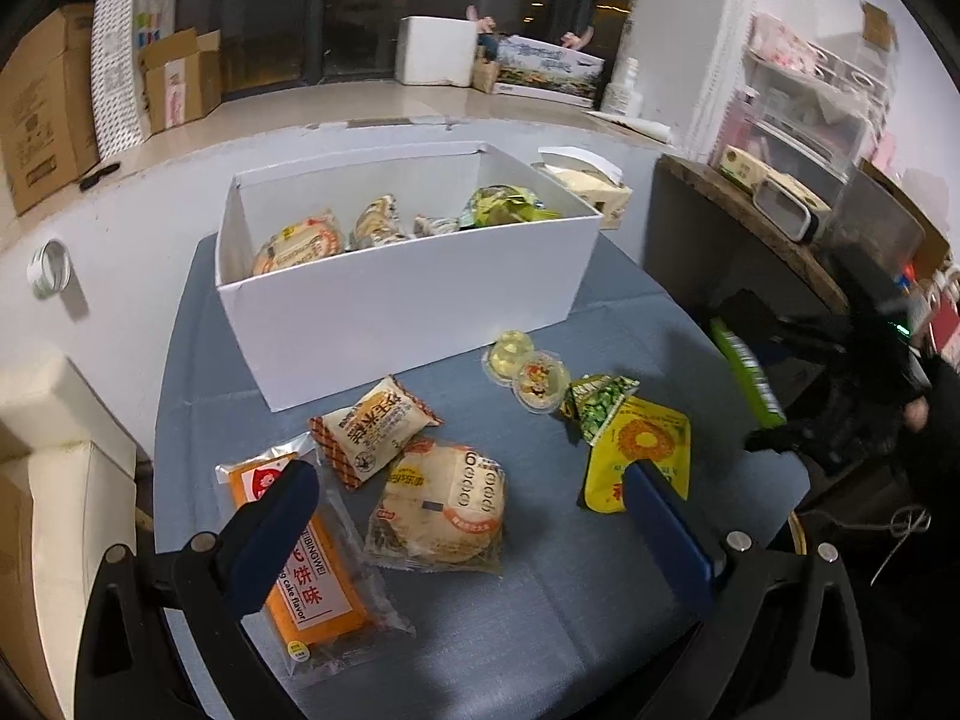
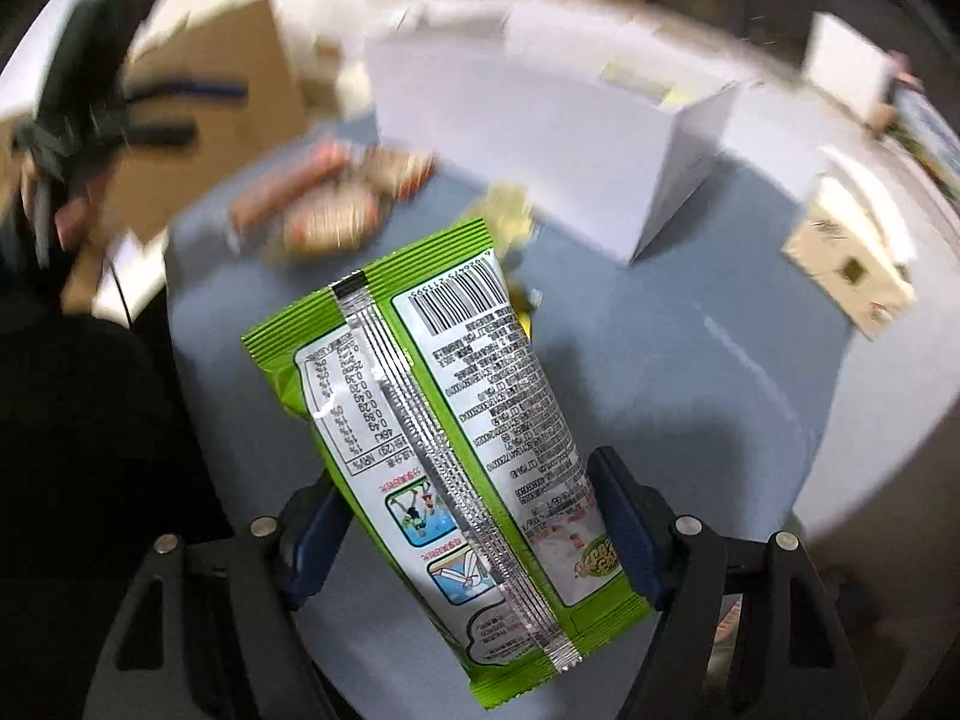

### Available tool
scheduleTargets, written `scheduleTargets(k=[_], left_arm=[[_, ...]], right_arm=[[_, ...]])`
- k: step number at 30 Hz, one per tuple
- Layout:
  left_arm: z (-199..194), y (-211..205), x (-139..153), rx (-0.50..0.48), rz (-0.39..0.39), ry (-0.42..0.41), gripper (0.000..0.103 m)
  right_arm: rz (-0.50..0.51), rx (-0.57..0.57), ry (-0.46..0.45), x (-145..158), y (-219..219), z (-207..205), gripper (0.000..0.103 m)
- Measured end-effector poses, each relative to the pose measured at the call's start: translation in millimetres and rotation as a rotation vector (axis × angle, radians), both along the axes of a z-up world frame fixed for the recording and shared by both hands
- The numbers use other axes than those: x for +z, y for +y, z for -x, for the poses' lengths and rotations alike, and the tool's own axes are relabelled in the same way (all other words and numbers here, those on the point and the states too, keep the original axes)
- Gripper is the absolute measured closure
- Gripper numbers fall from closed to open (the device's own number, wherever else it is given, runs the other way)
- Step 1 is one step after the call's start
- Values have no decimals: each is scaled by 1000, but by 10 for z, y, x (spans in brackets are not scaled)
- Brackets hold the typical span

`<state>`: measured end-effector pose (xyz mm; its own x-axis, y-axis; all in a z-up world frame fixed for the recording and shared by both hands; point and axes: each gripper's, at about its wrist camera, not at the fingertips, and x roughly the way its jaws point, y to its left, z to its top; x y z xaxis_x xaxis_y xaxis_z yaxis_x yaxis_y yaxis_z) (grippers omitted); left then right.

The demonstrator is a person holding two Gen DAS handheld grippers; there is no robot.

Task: Organize snacks
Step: 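Grasp the green wafer pack from the table with the right tool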

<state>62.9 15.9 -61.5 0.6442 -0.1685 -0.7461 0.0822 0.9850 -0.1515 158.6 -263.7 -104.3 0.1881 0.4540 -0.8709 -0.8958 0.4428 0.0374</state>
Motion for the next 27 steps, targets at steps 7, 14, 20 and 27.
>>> scheduleTargets(k=[7, 14, 20, 27], left_arm=[[20, 158, -51, 91, -31, -19, 0], [-27, 510, -335, 260, -93, 58, 0], [-252, 831, -800, 437, -45, 209, 0], [-453, 867, -1145, 452, 2, 304, 0]], right_arm=[[-166, -320, -16, 161, 10, 207, 22], [-377, -641, -73, 354, -133, 371, 22], [-350, -670, -48, 292, -30, 315, 22], [-324, -644, -25, 183, 67, 325, 22]])
